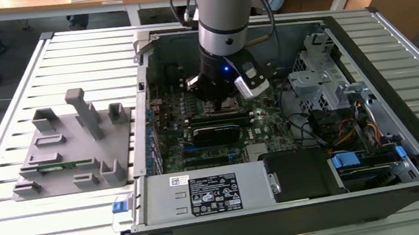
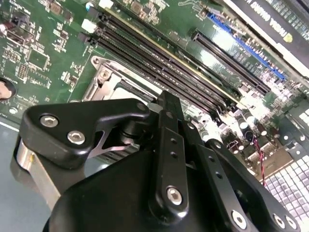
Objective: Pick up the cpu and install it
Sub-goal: 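Install the second cpu locking lever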
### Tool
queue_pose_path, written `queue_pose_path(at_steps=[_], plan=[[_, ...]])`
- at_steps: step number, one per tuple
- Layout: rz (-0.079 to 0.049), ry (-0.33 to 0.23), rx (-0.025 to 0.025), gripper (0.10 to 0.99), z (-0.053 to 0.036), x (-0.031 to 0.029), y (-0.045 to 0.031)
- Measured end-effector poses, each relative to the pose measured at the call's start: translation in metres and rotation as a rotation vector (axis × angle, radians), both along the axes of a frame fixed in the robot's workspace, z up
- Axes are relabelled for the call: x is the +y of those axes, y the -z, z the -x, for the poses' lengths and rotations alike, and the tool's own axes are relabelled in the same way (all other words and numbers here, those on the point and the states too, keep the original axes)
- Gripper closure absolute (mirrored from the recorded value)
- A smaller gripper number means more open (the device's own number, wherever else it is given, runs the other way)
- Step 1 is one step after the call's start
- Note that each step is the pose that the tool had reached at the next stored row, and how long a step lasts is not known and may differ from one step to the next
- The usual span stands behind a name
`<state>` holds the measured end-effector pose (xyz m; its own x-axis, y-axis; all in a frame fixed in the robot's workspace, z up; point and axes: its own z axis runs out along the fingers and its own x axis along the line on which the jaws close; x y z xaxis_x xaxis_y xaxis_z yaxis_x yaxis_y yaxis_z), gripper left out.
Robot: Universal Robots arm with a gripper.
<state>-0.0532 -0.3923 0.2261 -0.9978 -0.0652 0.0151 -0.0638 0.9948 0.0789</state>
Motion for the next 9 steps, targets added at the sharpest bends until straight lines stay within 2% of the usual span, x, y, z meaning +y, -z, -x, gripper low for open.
queue_pose_path(at_steps=[5, 9], plan=[[-0.021, 0.001, 0.0027, 0.980, 0.0001, -0.0040, 0.0008], [-0.029, 0.001, 0.0029, 0.980, 0.0010, -0.0059, 0.0018]])
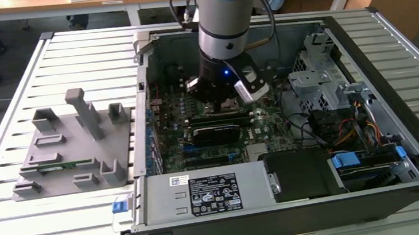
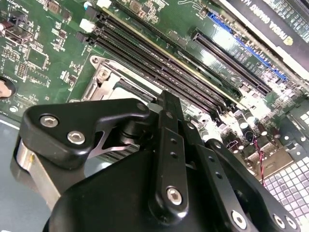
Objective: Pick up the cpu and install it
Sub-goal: 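Install the second cpu locking lever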
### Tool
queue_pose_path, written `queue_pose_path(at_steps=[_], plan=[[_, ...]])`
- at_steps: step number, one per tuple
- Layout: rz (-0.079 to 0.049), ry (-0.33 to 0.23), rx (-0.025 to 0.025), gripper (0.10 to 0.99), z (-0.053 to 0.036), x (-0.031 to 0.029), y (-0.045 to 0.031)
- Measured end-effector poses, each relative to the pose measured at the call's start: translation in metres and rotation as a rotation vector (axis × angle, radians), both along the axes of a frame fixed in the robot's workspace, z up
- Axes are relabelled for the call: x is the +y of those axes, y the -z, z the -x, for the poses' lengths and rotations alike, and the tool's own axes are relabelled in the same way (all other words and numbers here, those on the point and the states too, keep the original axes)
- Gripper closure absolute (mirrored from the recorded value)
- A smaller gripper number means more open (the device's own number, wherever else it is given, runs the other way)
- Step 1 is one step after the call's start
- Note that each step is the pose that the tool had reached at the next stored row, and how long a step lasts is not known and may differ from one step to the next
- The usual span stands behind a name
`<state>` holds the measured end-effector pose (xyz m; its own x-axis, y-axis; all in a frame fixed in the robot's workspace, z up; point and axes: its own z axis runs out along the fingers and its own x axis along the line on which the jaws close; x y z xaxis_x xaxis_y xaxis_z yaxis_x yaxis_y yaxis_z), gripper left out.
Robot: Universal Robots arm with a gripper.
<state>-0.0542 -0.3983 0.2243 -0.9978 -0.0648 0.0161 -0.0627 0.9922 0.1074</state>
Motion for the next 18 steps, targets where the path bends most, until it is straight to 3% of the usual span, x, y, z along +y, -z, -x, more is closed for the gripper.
queue_pose_path(at_steps=[13, 18], plan=[[-0.006, 0.000, 0.0027, 0.980, 0.0062, -0.0013, 0.0110], [-0.019, 0.001, 0.0039, 0.980, 0.0063, -0.0020, 0.0138]])
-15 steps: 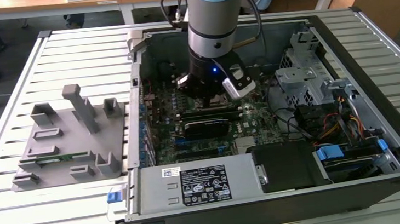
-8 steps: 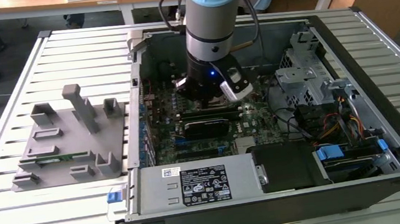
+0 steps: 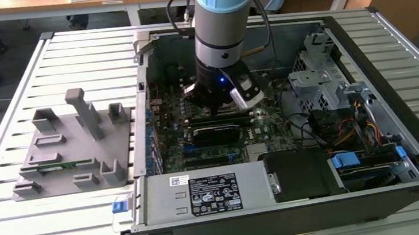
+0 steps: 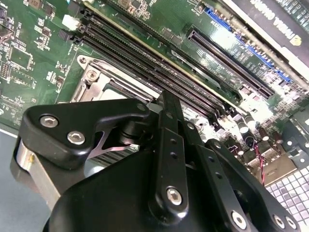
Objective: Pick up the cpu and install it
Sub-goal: 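Install the second cpu locking lever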
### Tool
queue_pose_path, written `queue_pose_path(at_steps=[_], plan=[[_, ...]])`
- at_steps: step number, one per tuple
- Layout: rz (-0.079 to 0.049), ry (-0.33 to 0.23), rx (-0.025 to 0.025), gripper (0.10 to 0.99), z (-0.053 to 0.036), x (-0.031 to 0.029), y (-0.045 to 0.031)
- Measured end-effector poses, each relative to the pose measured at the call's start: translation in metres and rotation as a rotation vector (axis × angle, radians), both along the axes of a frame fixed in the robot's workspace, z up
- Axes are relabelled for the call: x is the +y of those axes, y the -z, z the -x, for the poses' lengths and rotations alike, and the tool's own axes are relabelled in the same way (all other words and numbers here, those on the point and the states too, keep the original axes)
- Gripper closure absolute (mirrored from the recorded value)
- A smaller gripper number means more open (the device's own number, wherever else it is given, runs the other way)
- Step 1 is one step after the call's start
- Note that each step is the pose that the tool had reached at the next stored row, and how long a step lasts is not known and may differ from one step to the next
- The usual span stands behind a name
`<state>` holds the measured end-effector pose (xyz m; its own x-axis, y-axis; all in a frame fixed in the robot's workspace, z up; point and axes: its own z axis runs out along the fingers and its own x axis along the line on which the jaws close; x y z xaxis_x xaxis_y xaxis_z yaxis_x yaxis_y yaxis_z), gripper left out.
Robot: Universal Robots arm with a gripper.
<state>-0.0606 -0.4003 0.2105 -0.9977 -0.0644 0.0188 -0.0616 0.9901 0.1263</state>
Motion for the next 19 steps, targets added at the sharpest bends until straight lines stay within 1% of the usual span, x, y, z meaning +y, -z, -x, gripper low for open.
queue_pose_path(at_steps=[6, 11, 15, 19], plan=[[-0.017, 0.000, 0.0001, 0.980, 0.0032, -0.0030, 0.0023], [-0.036, 0.000, 0.0001, 0.980, 0.0065, -0.0047, 0.0041], [-0.046, 0.000, 0.0000, 0.980, 0.0071, -0.0059, 0.0061], [-0.065, 0.000, 0.0000, 0.980, 0.0074, -0.0081, 0.0075]])
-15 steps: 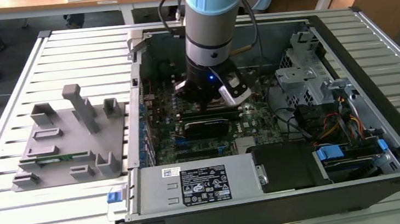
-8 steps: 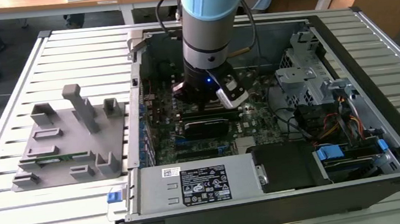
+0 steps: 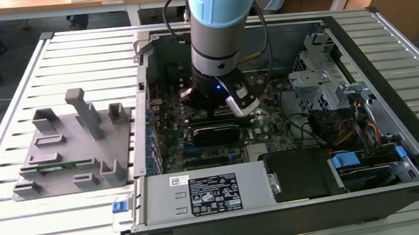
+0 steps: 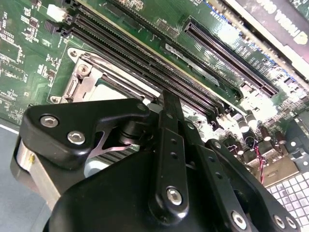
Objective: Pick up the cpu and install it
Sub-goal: 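Install the second cpu locking lever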
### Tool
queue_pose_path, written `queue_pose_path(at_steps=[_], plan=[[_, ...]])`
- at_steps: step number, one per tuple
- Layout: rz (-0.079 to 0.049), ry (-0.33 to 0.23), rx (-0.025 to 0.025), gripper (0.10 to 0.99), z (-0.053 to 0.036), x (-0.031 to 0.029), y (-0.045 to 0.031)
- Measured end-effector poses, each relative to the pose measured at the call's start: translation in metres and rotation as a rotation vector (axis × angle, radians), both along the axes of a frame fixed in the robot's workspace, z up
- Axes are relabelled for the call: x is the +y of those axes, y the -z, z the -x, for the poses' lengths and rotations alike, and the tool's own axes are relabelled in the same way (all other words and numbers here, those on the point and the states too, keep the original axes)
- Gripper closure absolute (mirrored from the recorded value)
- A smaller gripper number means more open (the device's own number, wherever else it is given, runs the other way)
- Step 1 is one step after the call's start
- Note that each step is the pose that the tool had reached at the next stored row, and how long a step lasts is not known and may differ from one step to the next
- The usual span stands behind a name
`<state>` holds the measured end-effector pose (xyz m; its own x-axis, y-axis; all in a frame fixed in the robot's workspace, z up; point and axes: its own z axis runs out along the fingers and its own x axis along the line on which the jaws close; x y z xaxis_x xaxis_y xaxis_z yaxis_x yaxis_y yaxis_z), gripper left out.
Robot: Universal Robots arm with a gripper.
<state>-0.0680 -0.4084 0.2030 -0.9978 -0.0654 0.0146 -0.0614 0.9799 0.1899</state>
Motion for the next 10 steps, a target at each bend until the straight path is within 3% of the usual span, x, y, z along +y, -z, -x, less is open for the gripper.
queue_pose_path(at_steps=[3, 10], plan=[[-0.016, 0.000, 0.0000, 0.980, 0.0003, -0.0025, 0.0004], [-0.024, 0.000, 0.0000, 0.980, 0.0012, -0.0075, 0.0015]])
